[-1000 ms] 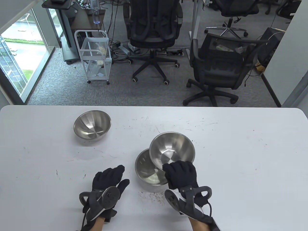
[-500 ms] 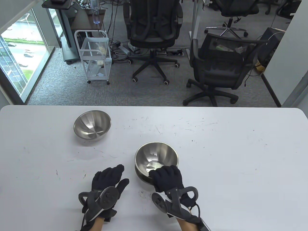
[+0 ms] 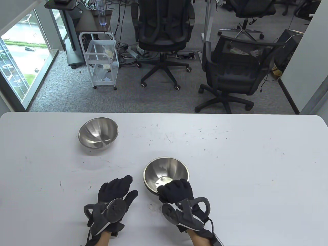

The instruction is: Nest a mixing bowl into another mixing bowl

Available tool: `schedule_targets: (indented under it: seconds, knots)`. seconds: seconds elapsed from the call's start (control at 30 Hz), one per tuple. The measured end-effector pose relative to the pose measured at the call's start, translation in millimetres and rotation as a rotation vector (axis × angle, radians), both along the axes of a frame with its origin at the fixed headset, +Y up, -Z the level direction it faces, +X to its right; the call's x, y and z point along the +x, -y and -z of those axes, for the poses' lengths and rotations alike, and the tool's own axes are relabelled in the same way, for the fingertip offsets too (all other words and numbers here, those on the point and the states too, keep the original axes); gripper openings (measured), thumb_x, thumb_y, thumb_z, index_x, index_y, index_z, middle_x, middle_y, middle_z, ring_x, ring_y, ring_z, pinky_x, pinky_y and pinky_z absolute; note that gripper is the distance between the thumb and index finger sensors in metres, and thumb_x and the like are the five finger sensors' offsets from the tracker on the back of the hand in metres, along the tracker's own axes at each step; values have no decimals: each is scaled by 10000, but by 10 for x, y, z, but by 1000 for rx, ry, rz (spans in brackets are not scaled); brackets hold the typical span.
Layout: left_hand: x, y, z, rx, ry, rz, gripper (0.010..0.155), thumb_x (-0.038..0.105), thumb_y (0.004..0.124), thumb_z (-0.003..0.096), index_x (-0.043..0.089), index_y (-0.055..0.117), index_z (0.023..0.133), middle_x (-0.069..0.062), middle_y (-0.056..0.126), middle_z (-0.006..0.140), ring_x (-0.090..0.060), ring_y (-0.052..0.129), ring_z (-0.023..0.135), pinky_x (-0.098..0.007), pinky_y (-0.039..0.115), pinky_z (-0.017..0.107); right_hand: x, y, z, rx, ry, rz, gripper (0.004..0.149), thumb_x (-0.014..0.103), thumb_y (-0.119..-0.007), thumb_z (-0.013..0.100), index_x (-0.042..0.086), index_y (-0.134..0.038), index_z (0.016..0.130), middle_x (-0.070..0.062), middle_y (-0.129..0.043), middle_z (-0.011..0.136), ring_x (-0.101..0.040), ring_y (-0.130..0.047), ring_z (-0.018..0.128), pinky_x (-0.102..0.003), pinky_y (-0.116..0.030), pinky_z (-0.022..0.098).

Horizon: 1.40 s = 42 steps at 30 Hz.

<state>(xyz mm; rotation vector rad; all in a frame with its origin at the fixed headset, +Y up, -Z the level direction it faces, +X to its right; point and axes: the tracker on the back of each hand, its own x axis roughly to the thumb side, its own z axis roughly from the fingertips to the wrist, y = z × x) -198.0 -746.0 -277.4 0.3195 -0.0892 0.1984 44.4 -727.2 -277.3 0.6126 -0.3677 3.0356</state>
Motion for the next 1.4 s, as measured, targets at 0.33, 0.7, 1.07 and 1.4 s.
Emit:
schedule_targets:
  seconds: [0.33,0.7,1.07,1.4]
  knots:
    - [2,1,2,-8,1,-1,677,630,688,460,344,708,1074,104,905,1017,-220,883,962,-573,693,729,3,49,-7,-15,-12,-47,345,436,-829,437,393,-893,773,137,-1072,710,-194,-1030,735,-540,-682,681]
    - [10,6,6,-16,4,6,680,631,688,460,343,706,1076,103,907,1017,-221,883,962,-574,692,729,21,55,-22,-26,-10,-64,351,457,-792,450,397,-896,779,138,-1077,722,-195,-1031,746,-539,-677,686]
    - [16,3,8,-16,3,12,682,631,688,461,340,707,1078,100,905,1018,-222,880,964,-574,692,729,206,-65,-15,4,24,5,493,529,-781,424,348,-833,879,95,-981,834,-223,-926,836,-546,-636,711]
    - [29,-1,3,-6,7,22,680,631,687,461,344,704,1078,102,904,1019,-222,880,965,-574,692,729,643,-99,-4,33,111,33,549,549,-782,417,335,-790,923,72,-908,900,-232,-848,896,-553,-617,720]
